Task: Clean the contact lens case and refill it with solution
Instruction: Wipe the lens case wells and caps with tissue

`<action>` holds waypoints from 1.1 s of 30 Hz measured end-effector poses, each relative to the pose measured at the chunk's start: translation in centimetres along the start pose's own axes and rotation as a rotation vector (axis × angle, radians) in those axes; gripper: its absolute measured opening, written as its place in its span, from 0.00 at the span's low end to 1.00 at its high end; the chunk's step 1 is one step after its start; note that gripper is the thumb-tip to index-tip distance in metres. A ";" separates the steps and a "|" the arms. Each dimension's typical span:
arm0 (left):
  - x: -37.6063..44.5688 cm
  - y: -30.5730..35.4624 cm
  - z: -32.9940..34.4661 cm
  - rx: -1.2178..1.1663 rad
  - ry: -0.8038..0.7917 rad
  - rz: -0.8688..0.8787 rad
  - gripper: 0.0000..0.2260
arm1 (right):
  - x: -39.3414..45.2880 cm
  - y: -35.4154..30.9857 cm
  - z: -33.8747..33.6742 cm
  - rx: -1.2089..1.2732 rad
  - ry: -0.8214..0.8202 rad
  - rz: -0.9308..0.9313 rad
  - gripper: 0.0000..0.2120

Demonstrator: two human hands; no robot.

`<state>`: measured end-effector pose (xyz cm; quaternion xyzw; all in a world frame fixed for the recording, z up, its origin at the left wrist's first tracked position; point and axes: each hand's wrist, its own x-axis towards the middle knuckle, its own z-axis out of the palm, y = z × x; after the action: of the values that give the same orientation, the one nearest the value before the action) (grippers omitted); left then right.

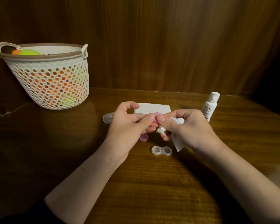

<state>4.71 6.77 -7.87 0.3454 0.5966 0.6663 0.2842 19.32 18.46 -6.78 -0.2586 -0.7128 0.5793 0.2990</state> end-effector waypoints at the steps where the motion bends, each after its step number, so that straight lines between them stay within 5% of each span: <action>1: 0.0 -0.1 0.0 0.000 -0.004 0.000 0.24 | 0.1 0.0 -0.1 0.007 0.004 0.011 0.10; 6: 0.1 -0.3 0.0 0.004 -0.008 0.005 0.26 | 0.3 -0.2 -1.0 0.013 -0.017 0.043 0.08; 13: 0.2 -0.9 0.4 0.165 -0.039 0.073 0.18 | 2.9 2.2 -3.9 -0.340 0.405 0.049 0.10; 21: 0.2 -1.2 0.3 0.217 -0.068 0.094 0.12 | 4.4 3.7 -5.1 -0.318 0.496 0.102 0.13; 26: 0.3 -1.6 0.5 0.277 -0.090 0.128 0.10 | 4.1 3.8 -4.5 -0.551 0.332 0.122 0.38; 33: 0.4 -2.0 0.5 0.326 -0.106 0.153 0.07 | 3.5 3.5 -4.0 -0.852 0.464 -0.060 0.31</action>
<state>4.78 7.62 -9.80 0.4660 0.6528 0.5613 0.2040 19.84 24.32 -9.18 -0.4597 -0.8081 0.1541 0.3344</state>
